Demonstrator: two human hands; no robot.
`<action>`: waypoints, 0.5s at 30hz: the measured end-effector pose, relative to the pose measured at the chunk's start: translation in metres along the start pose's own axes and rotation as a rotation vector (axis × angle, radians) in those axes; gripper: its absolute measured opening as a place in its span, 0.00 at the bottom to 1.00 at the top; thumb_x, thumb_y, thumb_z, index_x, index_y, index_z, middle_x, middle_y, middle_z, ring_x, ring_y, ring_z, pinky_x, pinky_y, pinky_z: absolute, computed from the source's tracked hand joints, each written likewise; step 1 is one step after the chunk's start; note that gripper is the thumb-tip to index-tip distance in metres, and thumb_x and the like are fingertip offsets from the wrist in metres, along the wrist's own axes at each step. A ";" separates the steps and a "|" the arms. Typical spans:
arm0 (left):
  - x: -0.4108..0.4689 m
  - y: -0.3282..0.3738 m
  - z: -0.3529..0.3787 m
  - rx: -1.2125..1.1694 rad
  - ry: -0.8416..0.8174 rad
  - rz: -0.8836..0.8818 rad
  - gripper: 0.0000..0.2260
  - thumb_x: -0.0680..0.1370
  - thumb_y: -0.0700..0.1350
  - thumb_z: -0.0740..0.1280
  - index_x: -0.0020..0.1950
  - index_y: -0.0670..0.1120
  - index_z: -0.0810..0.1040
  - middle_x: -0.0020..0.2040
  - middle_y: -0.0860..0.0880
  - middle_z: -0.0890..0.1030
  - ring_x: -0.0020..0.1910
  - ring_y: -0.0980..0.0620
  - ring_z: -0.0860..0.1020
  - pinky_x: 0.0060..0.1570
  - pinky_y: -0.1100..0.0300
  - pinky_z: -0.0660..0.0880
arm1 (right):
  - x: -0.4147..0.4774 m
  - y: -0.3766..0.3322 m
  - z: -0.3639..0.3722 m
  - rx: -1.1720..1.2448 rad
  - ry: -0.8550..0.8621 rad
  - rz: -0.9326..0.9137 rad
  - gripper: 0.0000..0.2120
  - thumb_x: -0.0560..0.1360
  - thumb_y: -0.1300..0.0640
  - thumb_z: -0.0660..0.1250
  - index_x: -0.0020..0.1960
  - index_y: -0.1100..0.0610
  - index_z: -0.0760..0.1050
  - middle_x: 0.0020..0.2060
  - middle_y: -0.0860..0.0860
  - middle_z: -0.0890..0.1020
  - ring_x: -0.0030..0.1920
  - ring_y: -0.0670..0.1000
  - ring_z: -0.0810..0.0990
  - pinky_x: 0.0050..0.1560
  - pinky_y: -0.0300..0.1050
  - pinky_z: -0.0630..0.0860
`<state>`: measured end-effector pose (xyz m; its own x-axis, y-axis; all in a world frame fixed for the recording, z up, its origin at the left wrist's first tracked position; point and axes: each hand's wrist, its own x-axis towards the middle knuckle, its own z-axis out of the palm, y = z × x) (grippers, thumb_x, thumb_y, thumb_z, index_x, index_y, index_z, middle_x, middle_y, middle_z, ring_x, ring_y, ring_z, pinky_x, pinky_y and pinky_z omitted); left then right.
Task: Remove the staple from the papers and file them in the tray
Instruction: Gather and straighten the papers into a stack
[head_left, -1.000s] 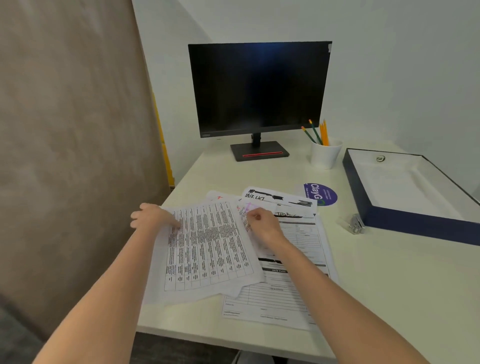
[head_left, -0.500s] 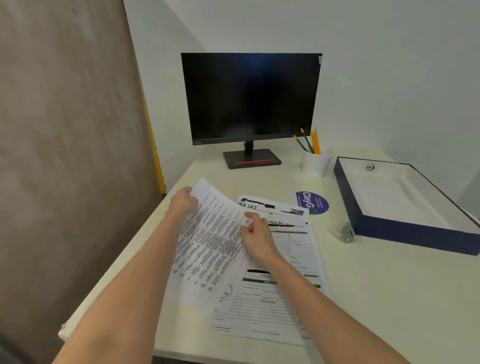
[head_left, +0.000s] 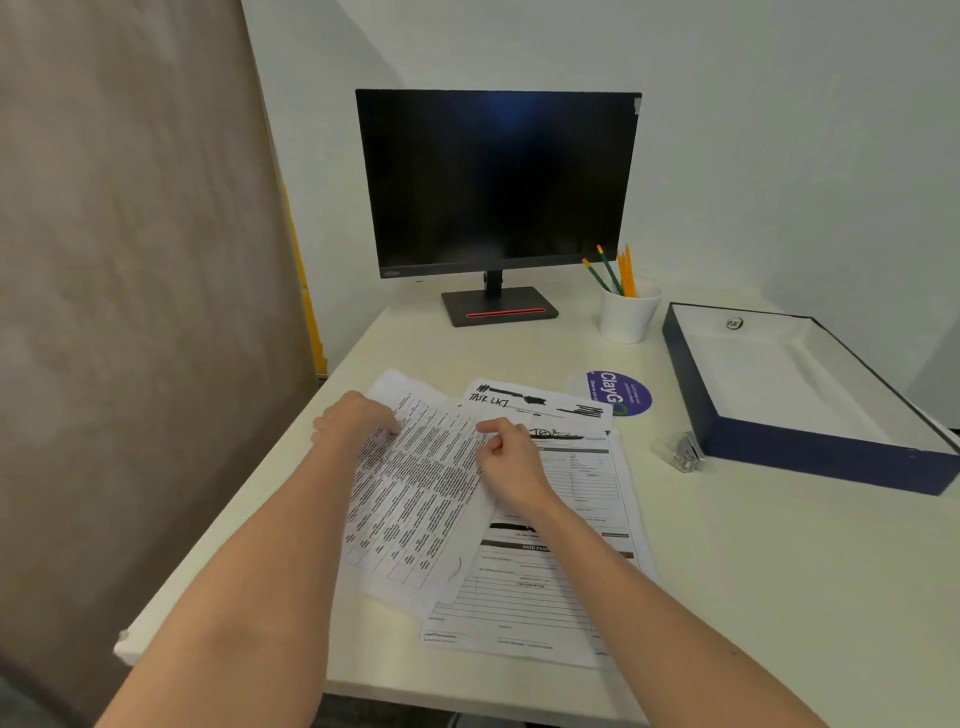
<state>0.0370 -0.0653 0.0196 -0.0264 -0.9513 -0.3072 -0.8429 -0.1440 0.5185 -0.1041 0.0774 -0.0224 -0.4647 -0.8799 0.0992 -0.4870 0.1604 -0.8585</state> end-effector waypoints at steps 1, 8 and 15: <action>-0.001 0.002 0.000 0.005 0.004 0.011 0.23 0.69 0.44 0.71 0.61 0.41 0.69 0.62 0.39 0.71 0.64 0.38 0.68 0.60 0.49 0.71 | 0.000 0.001 0.000 0.005 0.004 0.002 0.16 0.77 0.64 0.59 0.64 0.56 0.72 0.53 0.52 0.70 0.43 0.43 0.71 0.51 0.36 0.65; 0.002 -0.005 -0.008 -0.076 0.019 0.180 0.23 0.78 0.37 0.59 0.73 0.38 0.62 0.71 0.38 0.67 0.69 0.37 0.67 0.65 0.49 0.67 | 0.009 -0.008 -0.021 0.428 0.225 0.231 0.16 0.76 0.66 0.57 0.60 0.56 0.75 0.46 0.53 0.78 0.34 0.48 0.73 0.34 0.40 0.71; 0.002 -0.020 -0.035 -0.367 -0.190 0.214 0.24 0.78 0.41 0.67 0.72 0.39 0.64 0.67 0.40 0.73 0.64 0.39 0.74 0.64 0.45 0.72 | 0.007 -0.006 -0.042 0.426 0.152 0.444 0.32 0.75 0.51 0.68 0.74 0.57 0.60 0.69 0.56 0.69 0.65 0.56 0.71 0.61 0.47 0.69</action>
<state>0.0725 -0.0741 0.0363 -0.3062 -0.9081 -0.2856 -0.5627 -0.0693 0.8237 -0.1356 0.0890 0.0042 -0.6696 -0.6924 -0.2687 0.0987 0.2756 -0.9562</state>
